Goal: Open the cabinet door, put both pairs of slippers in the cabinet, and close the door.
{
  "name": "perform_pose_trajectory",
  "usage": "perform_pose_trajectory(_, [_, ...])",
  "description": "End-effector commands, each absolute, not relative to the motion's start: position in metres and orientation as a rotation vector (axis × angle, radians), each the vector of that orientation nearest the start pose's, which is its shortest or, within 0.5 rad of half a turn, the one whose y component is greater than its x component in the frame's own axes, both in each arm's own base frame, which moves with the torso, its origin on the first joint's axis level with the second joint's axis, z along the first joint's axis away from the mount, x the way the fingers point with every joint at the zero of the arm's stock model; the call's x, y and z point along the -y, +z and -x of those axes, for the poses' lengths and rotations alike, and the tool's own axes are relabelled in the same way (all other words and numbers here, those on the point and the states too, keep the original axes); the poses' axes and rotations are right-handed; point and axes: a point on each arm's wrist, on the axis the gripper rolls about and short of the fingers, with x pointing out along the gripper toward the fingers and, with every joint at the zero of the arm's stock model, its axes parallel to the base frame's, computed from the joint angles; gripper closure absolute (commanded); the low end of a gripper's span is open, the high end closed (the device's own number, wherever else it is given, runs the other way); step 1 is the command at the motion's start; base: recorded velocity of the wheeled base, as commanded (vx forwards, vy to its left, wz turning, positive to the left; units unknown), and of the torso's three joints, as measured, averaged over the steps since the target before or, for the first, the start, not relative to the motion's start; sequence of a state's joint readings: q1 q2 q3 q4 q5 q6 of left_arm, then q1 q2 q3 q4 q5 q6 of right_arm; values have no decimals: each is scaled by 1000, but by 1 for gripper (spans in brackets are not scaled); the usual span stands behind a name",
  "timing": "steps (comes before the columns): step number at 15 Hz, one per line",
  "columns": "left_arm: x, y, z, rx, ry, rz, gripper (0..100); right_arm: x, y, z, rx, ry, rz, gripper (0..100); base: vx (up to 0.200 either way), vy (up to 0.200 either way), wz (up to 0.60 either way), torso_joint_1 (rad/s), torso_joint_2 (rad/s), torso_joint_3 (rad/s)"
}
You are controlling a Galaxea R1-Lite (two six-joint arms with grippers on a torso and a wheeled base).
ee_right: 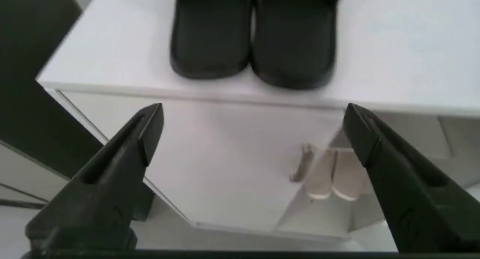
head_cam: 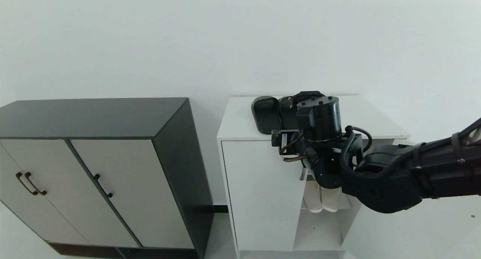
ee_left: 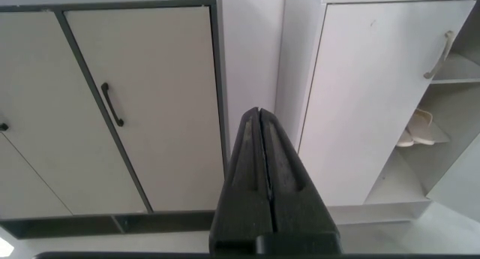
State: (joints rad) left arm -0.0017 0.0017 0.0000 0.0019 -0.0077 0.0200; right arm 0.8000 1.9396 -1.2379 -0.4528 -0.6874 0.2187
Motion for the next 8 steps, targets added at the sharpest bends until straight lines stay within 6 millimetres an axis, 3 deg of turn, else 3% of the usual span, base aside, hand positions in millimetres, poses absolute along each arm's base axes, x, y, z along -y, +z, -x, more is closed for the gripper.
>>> perform_pose_trajectory(1, [0,75,23,-3,-9,-20,100,-265,200,-279,-197,89,-47,0,200,0,0,-2,-2,2])
perform_pose_trajectory(6, [0,75,23,-5,-9,-20,100,-268,191,-287,-197,78,-45,0,200,0,0,7,3,-1])
perform_pose_trajectory(8, [0,75,23,-3,-9,-18,100,-271,182,-300,-204,64,-38,0,200,0,0,2,0,0])
